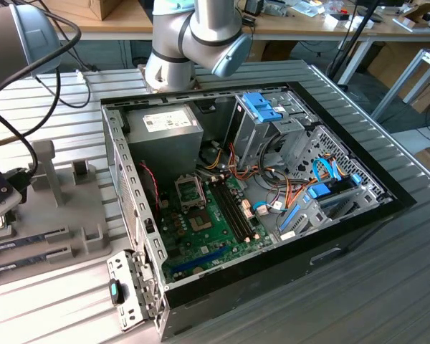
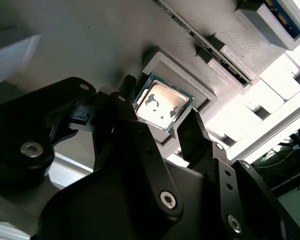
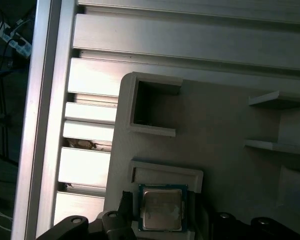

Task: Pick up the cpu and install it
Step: 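Pick up the cpu and move it towards the insertion slot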

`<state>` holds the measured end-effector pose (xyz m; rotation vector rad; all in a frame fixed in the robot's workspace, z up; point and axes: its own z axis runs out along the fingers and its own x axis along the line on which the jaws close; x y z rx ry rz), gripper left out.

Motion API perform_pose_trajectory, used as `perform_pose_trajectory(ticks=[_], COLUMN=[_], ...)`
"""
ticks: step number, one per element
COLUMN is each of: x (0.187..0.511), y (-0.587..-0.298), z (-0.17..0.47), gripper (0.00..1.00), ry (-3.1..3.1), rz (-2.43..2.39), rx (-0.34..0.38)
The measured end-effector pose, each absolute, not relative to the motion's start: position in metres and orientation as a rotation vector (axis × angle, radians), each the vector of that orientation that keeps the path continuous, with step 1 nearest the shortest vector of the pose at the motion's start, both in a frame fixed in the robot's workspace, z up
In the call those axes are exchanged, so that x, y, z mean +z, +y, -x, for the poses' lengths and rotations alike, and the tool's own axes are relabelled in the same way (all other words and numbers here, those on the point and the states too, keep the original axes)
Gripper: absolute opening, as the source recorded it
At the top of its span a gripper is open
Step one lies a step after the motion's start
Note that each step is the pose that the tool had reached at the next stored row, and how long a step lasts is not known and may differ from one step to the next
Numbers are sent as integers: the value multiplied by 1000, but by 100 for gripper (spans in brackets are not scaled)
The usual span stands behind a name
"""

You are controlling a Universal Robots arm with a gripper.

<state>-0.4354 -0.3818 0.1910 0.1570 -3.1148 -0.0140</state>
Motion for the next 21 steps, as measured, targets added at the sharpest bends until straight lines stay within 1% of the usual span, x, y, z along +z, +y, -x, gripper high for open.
perform_pose_trajectory(ticks=[14,15,16,18,19,21], x=[188,188,188,188,188,188], y=[-382,-382,-382,-382,-382,-382], z=[435,435,435,435,435,435], gripper=[61,59,53,53,47,47], ry=[-3115,-3115,-3115,-3114,-3114,-3115], rz=[-157,-157,-157,-157,-157,-157], rx=[-14,-14,-14,-14,-14,-14])
